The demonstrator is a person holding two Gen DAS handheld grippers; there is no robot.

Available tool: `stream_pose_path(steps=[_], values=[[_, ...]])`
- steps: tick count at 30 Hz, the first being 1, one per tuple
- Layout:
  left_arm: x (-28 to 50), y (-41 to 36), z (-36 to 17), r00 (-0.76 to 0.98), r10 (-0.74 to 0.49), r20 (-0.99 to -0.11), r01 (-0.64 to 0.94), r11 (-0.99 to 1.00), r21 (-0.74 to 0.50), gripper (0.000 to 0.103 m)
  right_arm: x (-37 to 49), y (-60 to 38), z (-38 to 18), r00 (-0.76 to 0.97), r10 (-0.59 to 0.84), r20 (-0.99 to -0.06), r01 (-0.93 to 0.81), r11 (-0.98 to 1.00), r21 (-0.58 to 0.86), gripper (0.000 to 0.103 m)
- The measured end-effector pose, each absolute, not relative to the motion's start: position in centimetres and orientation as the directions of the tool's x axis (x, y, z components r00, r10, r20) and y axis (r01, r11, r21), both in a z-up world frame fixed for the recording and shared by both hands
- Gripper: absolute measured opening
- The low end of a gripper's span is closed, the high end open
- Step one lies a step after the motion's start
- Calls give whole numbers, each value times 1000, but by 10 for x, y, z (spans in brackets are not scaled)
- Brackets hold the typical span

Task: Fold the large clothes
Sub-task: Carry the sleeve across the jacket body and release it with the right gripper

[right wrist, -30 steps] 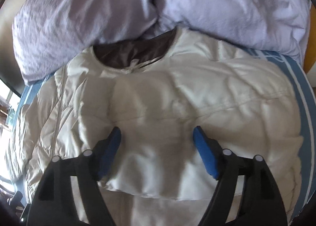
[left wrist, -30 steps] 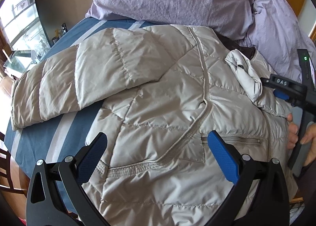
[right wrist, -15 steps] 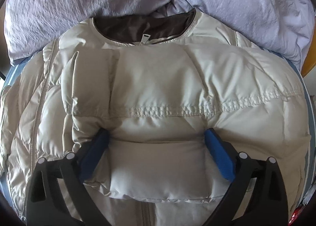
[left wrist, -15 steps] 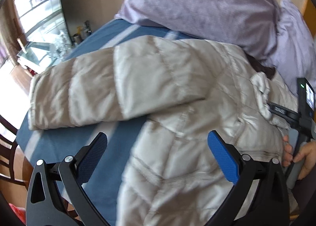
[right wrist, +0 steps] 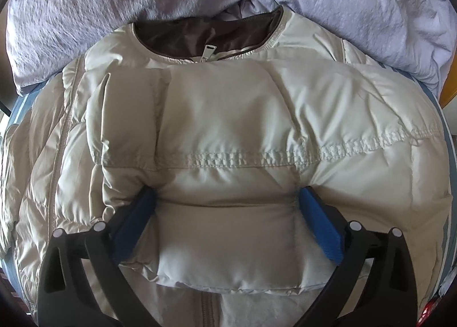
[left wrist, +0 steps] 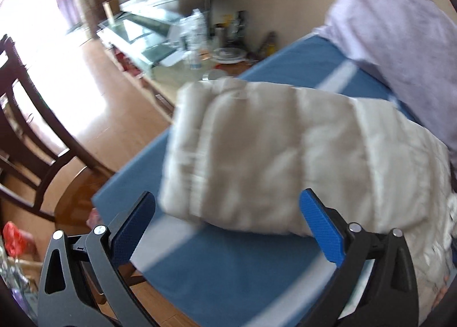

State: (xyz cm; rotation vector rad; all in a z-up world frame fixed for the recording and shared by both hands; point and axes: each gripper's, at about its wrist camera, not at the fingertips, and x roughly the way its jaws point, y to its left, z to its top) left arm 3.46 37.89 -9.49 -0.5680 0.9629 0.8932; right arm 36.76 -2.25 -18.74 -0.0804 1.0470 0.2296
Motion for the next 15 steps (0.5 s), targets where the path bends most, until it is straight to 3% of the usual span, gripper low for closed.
stream_pose_path(steps=[15], values=[[30, 391, -120, 269, 331, -905, -866, 494, -77, 83, 367, -23, -187, 490, 155, -858, -228, 973, 46, 101]])
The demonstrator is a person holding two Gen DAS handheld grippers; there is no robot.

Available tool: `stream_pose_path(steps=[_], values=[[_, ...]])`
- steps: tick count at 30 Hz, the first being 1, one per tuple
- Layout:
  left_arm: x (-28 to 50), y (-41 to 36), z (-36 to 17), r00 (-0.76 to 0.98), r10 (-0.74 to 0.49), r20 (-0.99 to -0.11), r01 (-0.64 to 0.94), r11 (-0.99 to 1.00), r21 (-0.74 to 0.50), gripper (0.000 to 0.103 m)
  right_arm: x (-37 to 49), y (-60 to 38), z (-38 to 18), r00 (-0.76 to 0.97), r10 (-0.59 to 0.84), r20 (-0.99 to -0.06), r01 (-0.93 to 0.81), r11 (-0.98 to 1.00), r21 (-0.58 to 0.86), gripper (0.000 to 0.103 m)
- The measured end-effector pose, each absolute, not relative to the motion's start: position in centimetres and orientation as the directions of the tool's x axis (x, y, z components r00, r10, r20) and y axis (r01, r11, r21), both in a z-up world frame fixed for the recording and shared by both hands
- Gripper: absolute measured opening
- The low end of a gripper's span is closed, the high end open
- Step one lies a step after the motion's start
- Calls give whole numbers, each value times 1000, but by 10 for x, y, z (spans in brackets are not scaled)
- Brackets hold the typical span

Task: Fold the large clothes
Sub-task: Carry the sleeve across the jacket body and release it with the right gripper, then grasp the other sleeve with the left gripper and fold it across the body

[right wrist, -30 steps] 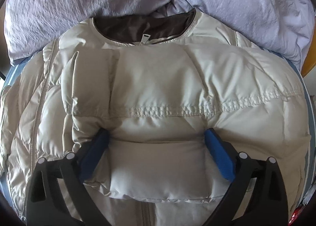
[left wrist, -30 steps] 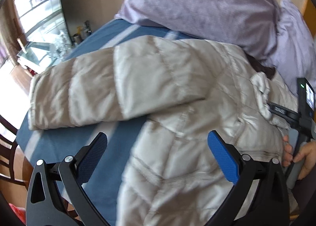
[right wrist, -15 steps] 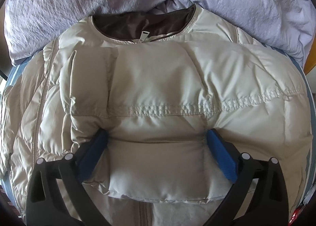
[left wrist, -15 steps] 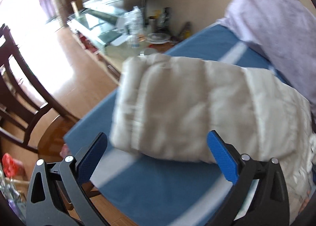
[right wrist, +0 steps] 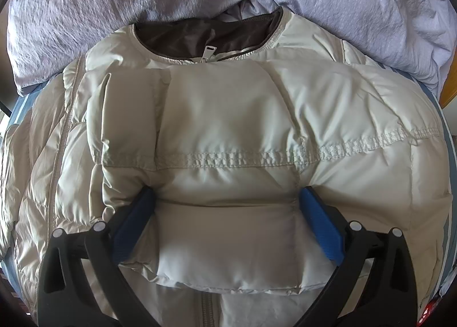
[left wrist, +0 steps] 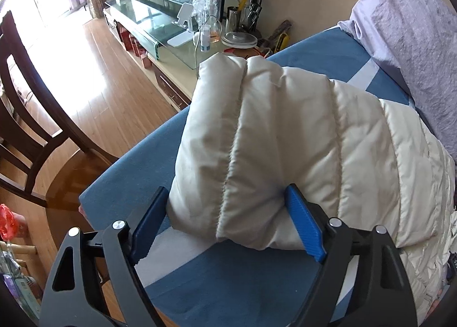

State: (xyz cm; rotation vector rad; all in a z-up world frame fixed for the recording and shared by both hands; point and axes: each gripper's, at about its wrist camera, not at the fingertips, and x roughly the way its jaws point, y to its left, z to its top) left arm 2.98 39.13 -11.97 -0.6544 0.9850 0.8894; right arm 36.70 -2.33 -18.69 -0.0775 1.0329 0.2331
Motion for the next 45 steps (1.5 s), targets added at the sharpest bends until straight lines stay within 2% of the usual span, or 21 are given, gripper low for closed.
stream_pose_path(steps=[7, 10, 16, 18, 20, 23, 29, 37, 45], values=[[29, 390, -120, 267, 336, -903, -868, 491, -74, 82, 366, -23, -187, 494, 156, -855, -227, 973, 46, 101], [30, 388, -119, 266, 353, -897, -869, 491, -64, 74, 367, -23, -187, 494, 156, -855, -226, 973, 47, 101], [35, 384, -116, 296, 350, -889, -859, 504, -88, 47, 367, -23, -187, 497, 157, -853, -225, 973, 48, 101], [37, 384, -116, 314, 339, -887, -855, 507, -109, 31, 368, -23, -187, 497, 157, -853, -225, 973, 48, 101], [39, 383, -115, 332, 324, -886, -852, 507, -133, 23, 368, -23, -187, 496, 158, -854, -226, 973, 48, 101], [41, 383, -115, 338, 318, -886, -853, 501, -146, 18, 366, -24, -187, 493, 158, -856, -230, 972, 47, 101], [46, 379, -97, 355, 344, -869, -836, 533, -131, 15, 365, -24, -186, 493, 164, -854, -231, 972, 53, 101], [77, 346, -26, 499, 364, -787, -754, 630, -186, 15, 367, -25, -185, 483, 177, -857, -236, 969, 67, 101], [139, 255, 47, 689, 241, -683, -554, 783, -284, 15, 371, -34, -182, 459, 228, -859, -282, 954, 102, 101]])
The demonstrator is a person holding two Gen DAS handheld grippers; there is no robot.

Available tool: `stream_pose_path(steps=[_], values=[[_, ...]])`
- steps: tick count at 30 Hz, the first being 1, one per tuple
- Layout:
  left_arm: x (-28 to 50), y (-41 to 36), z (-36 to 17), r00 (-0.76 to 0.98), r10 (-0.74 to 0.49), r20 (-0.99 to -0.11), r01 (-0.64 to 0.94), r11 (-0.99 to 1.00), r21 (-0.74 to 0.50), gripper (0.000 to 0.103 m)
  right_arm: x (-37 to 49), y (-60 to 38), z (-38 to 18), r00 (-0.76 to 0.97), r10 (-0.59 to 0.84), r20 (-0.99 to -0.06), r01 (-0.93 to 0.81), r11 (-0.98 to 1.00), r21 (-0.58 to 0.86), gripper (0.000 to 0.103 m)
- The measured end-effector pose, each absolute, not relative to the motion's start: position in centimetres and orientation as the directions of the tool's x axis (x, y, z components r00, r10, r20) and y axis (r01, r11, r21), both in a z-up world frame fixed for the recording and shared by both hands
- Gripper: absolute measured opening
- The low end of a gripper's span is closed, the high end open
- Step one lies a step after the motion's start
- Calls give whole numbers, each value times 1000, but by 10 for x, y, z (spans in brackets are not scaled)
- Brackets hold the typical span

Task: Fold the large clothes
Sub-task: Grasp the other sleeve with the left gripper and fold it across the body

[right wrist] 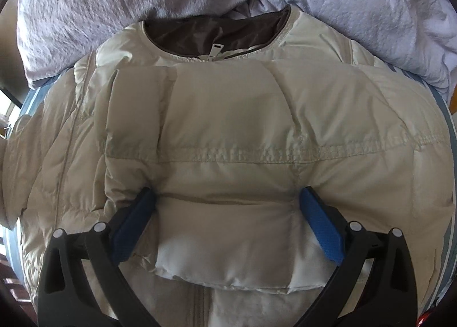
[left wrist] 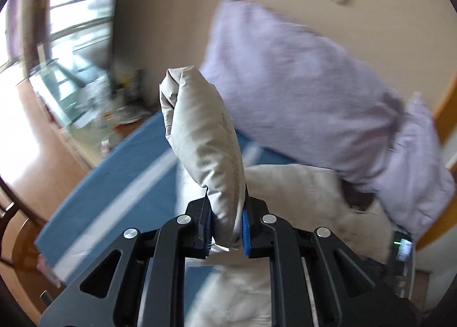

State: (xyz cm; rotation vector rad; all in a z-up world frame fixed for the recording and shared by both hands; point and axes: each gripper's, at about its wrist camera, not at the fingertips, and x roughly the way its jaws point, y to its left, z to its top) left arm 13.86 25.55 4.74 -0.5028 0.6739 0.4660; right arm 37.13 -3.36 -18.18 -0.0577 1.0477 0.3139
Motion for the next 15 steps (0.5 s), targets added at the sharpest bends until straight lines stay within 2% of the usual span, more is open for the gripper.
stream_pose_path(steps=[8, 15], values=[[200, 159, 54, 746, 65, -663, -362, 875, -321, 15, 370, -47, -172, 445, 271, -853, -324, 937, 129, 101], [243, 86, 26, 707, -72, -703, -244, 909, -338, 15, 348, -68, -170, 479, 284, -831, -364, 925, 107, 101]])
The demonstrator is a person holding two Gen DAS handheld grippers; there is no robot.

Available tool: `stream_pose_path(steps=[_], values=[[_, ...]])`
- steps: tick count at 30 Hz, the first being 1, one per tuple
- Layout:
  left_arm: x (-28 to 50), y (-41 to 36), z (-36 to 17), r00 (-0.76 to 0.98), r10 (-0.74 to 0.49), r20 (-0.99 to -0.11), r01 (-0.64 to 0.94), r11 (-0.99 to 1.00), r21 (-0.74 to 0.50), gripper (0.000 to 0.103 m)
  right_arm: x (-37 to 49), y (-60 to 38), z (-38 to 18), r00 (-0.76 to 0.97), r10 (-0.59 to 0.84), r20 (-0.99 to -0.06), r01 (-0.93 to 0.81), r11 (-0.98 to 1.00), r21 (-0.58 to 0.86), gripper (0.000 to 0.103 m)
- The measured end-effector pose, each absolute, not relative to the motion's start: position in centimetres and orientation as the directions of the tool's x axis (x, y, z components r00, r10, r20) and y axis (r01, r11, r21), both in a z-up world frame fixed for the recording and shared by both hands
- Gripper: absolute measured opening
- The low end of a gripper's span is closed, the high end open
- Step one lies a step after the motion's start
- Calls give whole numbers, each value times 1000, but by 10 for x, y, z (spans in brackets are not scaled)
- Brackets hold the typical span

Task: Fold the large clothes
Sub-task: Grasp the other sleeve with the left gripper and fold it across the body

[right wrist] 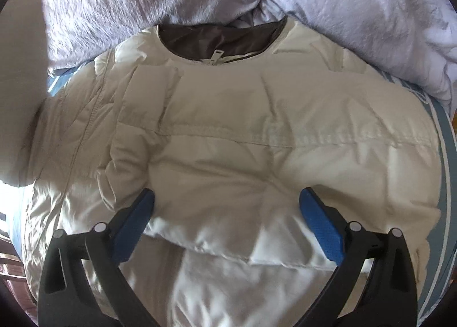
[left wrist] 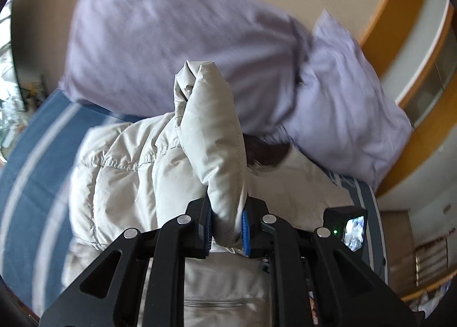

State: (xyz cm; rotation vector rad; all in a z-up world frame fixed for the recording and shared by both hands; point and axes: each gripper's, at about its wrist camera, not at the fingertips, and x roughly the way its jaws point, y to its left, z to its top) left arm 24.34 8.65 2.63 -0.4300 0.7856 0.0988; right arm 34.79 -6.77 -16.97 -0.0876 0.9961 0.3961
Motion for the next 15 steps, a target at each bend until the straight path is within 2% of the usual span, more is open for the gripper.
stream_pose_path(steps=[7, 15], values=[[273, 28, -16, 622, -117, -775, -177, 942, -284, 15, 331, -99, -172, 523, 295, -800, -339, 933, 123, 101], [287, 9, -43, 557, -119, -822, -167, 953, -251, 15, 324, -123, -177, 544, 292, -787, -312, 941, 133, 101]])
